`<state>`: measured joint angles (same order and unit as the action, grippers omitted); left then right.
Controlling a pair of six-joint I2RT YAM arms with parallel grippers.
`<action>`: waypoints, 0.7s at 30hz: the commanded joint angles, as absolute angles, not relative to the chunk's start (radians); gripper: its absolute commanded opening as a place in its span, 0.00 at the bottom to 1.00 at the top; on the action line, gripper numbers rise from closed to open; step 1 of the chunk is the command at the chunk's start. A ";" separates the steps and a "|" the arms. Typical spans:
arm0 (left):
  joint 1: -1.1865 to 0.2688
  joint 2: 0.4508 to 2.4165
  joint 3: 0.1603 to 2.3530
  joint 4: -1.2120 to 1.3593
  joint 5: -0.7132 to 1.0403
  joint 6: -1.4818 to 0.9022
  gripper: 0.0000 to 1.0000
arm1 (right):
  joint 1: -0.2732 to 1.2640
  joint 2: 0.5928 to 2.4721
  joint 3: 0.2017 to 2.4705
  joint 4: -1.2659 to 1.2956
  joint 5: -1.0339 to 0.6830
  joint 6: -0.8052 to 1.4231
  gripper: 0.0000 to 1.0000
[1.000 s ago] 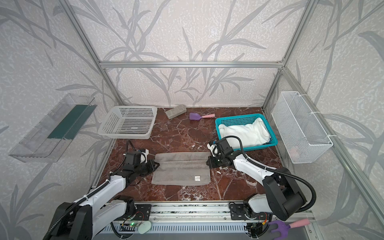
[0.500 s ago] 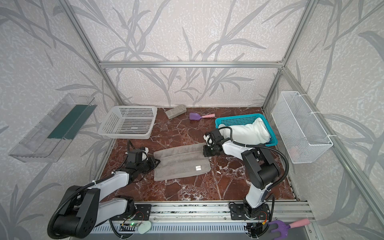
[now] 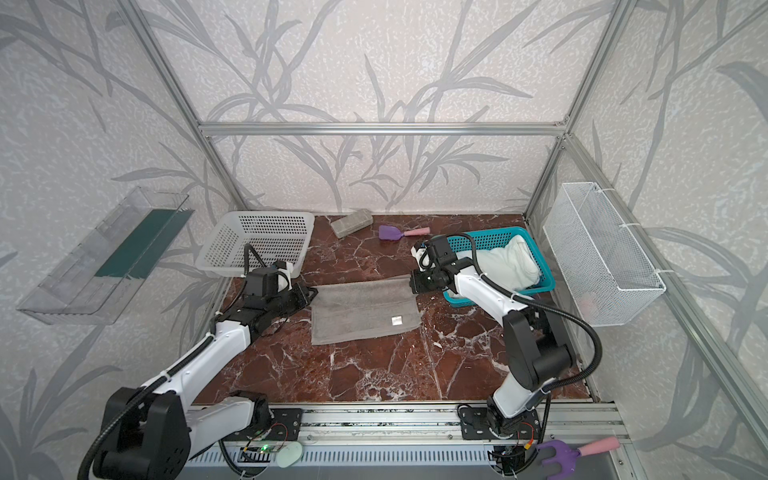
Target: Fold and stack the towels
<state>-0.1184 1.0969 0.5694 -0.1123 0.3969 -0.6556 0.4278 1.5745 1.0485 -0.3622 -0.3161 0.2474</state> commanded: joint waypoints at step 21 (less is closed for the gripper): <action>-0.117 0.820 0.517 -0.408 0.250 -0.682 0.39 | 0.495 1.365 0.987 -0.521 -0.216 0.322 0.54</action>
